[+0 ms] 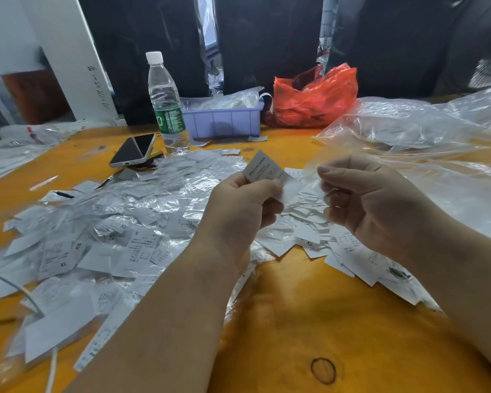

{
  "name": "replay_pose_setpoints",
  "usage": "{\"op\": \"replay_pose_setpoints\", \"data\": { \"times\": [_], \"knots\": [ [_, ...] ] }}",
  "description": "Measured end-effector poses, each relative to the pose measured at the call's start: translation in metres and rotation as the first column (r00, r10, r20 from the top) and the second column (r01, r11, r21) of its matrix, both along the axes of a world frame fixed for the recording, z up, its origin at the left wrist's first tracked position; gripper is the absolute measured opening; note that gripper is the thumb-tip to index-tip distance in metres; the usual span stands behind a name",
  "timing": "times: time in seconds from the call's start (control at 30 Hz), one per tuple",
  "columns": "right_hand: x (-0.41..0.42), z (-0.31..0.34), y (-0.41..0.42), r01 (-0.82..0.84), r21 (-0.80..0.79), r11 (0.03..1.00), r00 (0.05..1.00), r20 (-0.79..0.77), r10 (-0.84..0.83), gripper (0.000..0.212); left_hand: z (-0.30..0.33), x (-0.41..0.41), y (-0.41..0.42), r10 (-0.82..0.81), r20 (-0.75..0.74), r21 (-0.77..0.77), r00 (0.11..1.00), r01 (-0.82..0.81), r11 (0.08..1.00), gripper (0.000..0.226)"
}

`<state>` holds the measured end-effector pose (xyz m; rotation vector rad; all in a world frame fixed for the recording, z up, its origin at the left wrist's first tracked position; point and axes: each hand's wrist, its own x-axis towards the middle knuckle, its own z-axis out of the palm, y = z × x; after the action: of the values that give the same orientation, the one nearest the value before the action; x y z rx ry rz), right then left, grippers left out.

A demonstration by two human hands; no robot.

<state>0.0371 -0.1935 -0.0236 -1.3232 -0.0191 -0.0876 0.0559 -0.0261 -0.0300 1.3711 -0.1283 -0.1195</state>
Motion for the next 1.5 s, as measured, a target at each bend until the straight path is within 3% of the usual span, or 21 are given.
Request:
{"op": "replay_pose_setpoints", "data": {
  "times": [0.27,0.57,0.7,1.1,1.27,1.5],
  "knots": [
    [0.0,-0.003,0.003,-0.048,0.016,0.999,0.999,-0.003,0.048,0.016,-0.002,-0.001,-0.005,-0.079,-0.131,-0.113,0.988,0.064,0.992,0.011],
    [-0.003,-0.002,0.001,0.018,-0.015,1.0,1.0,0.022,-0.018,0.017,0.001,-0.004,-0.009,-0.004,-0.107,-0.159,0.994,-0.014,0.987,0.01],
    [-0.002,-0.002,-0.002,0.081,-0.017,0.997,0.996,0.044,-0.08,0.008,0.001,-0.004,-0.01,-0.016,-0.066,-0.136,0.998,0.007,0.991,0.011],
    [-0.002,-0.003,-0.002,0.07,0.018,0.997,0.998,0.008,-0.07,0.02,0.002,-0.007,-0.01,-0.069,-0.005,-0.079,0.998,0.069,0.995,0.015],
    [0.001,-0.005,-0.004,0.114,0.036,0.993,0.994,0.003,-0.114,0.008,0.001,-0.006,-0.011,-0.051,0.017,-0.045,0.999,0.052,0.998,0.013],
    [0.001,-0.006,-0.003,0.138,0.032,0.99,0.99,0.001,-0.139,0.012,0.002,-0.008,-0.011,-0.023,0.023,-0.008,0.999,0.024,1.0,0.014]
  ]
}}
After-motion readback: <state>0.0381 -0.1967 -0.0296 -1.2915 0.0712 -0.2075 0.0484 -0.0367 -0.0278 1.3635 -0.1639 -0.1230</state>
